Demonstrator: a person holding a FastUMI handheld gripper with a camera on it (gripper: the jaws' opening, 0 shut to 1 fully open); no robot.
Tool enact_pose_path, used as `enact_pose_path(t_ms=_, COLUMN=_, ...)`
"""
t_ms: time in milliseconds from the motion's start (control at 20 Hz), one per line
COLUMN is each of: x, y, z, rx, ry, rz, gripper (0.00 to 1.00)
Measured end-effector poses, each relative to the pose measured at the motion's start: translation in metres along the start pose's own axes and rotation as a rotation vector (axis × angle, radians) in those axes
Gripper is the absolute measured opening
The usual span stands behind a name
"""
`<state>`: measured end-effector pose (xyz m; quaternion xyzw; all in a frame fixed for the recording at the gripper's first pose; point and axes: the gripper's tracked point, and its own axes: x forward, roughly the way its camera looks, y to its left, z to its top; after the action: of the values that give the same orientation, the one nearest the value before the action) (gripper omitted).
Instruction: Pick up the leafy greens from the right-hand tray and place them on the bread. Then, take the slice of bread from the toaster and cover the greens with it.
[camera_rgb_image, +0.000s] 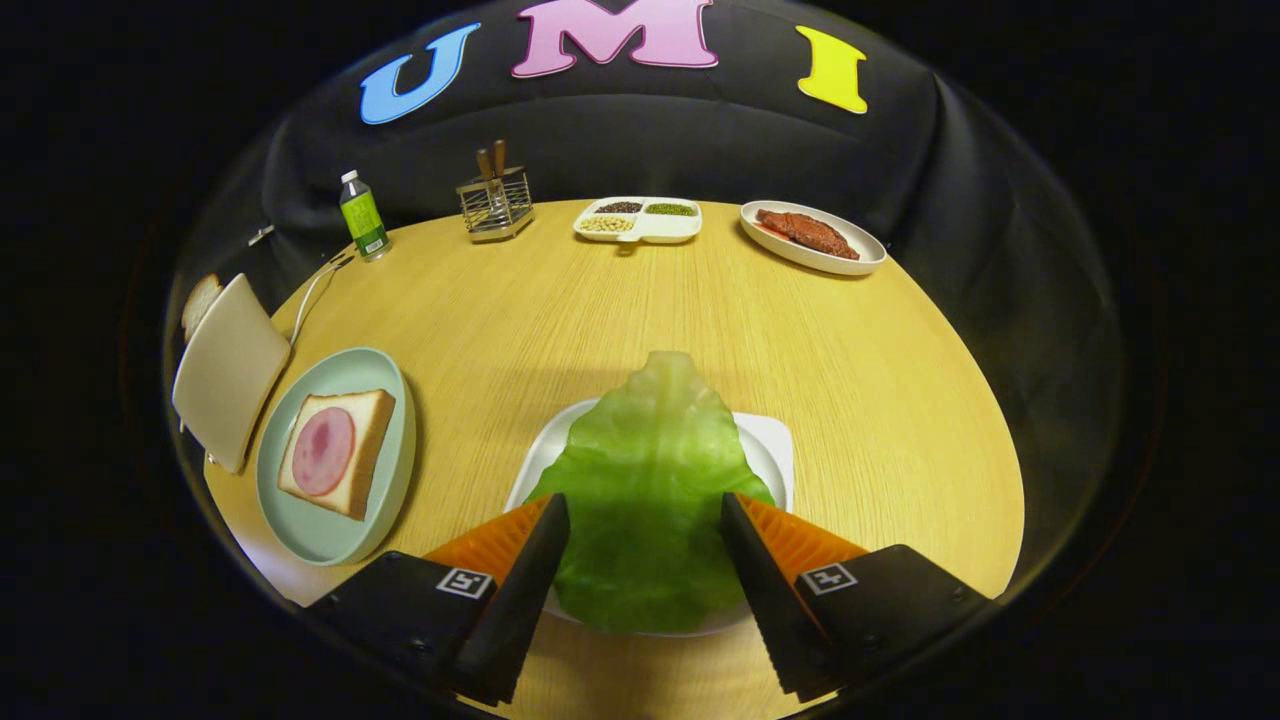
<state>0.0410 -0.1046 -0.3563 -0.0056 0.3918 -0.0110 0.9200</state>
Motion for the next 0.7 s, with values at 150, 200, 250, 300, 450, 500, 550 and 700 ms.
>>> enact_pose_path(t_ms=150, x=0.0000, y=0.0021, z=-0.0017, rx=0.001, ry=0.003, rz=0.008, gripper=0.81)
enact_pose_path(t_ms=200, x=0.0012, y=0.0017, z=-0.0001, rx=0.001, ry=0.000, rz=0.006, gripper=0.81)
enact_pose_path(t_ms=250, x=0.0007, y=-0.0015, z=-0.0012, rx=0.008, ry=0.004, rz=0.002, gripper=0.65)
enact_pose_path(t_ms=300, x=0.0012, y=-0.0003, z=-0.0005, rx=0.008, ry=0.004, rz=0.007, gripper=0.48)
enact_pose_path(t_ms=450, x=0.0012, y=-0.0061, z=0.0004, rx=0.009, ry=0.007, rz=0.003, gripper=0.32)
enact_pose_path(t_ms=500, x=0.0015, y=-0.0052, z=-0.0017, rx=0.021, ry=0.008, rz=0.004, gripper=0.20)
enact_pose_path(t_ms=550, x=-0.0008, y=-0.0055, z=0.0006, rx=0.021, ry=0.005, rz=0.007, gripper=0.18)
enact_pose_path(t_ms=700, x=0.0023, y=-0.0032, z=-0.0014, rx=0.038, ry=0.026, rz=0.038, gripper=0.11)
